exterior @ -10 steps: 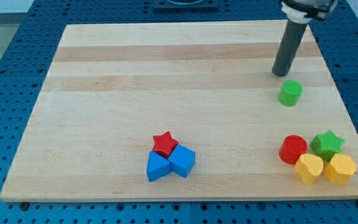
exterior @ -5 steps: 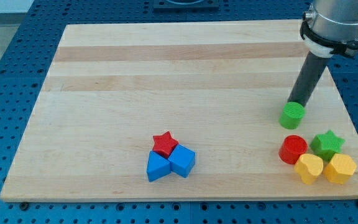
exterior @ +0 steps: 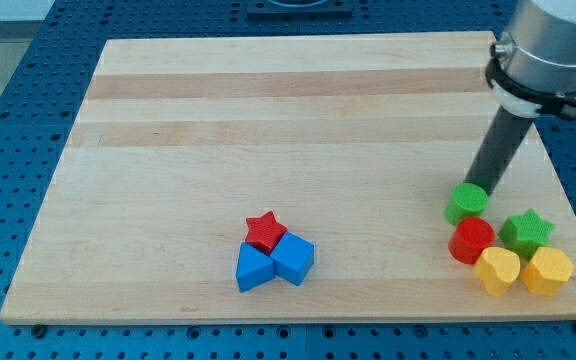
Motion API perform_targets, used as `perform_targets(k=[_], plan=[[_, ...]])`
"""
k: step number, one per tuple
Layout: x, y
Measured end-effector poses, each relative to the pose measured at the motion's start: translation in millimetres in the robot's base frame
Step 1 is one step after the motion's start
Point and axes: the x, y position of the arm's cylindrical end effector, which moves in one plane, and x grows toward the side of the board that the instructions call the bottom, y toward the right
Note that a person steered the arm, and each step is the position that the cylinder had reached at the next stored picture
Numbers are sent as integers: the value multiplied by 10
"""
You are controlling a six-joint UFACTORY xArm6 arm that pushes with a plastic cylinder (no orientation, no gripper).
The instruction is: Slide green circle to the left of the red circle
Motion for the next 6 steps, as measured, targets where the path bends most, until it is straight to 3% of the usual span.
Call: perform_targets(k=[6], plan=[[-40, -754]])
